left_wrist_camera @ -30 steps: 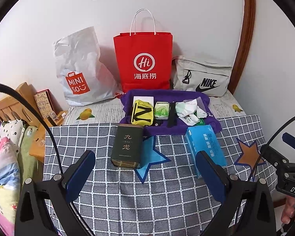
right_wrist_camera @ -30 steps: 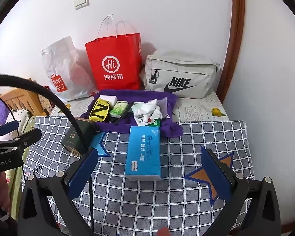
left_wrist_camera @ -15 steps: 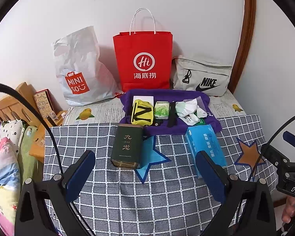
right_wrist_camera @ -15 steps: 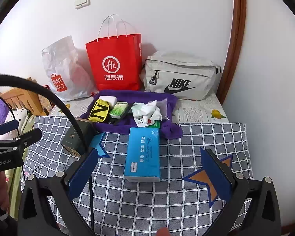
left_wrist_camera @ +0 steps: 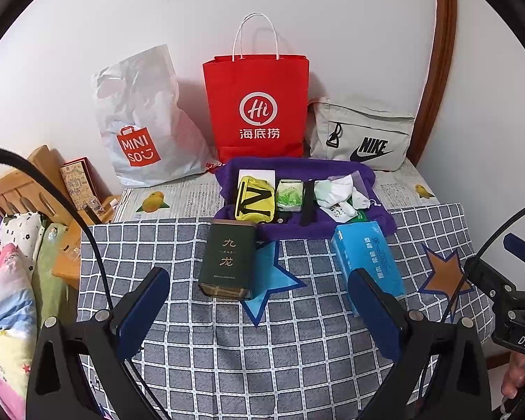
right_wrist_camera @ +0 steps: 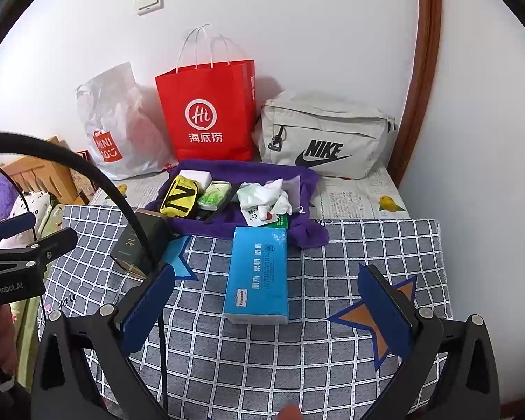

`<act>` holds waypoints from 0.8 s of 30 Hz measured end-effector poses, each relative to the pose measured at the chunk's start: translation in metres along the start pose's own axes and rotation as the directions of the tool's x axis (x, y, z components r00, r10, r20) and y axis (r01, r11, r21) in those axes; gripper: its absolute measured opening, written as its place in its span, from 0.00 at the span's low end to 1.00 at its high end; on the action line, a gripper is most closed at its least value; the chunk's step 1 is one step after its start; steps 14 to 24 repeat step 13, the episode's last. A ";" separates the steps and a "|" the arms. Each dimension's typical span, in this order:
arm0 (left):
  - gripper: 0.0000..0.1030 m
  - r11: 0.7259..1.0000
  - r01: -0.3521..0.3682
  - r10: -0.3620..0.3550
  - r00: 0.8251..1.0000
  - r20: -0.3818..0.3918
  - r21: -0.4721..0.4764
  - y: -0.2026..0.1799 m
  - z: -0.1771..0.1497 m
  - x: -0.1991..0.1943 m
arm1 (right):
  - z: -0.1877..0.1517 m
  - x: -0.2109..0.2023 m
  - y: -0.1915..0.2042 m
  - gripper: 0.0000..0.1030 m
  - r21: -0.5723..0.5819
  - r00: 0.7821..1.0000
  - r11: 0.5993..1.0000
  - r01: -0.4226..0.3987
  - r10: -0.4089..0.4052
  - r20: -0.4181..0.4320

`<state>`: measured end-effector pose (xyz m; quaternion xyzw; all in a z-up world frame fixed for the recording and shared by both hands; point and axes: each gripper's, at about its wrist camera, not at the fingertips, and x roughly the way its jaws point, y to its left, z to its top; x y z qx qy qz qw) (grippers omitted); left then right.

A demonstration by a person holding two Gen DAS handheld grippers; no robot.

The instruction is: Organize soft objects

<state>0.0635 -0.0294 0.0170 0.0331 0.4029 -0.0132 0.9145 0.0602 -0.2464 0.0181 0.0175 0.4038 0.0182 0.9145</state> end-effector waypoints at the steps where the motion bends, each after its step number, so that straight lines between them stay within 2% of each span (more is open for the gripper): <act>1: 1.00 1.000 -0.003 0.003 1.000 0.002 0.002 0.000 0.000 0.000 | 0.000 0.000 0.000 1.00 -0.002 1.000 1.000 -0.001 0.001 0.000; 24: 1.00 1.000 -0.007 0.007 1.000 0.012 0.002 0.002 -0.003 0.003 | 0.000 -0.001 0.002 1.00 -0.009 1.000 1.000 -0.002 0.002 0.003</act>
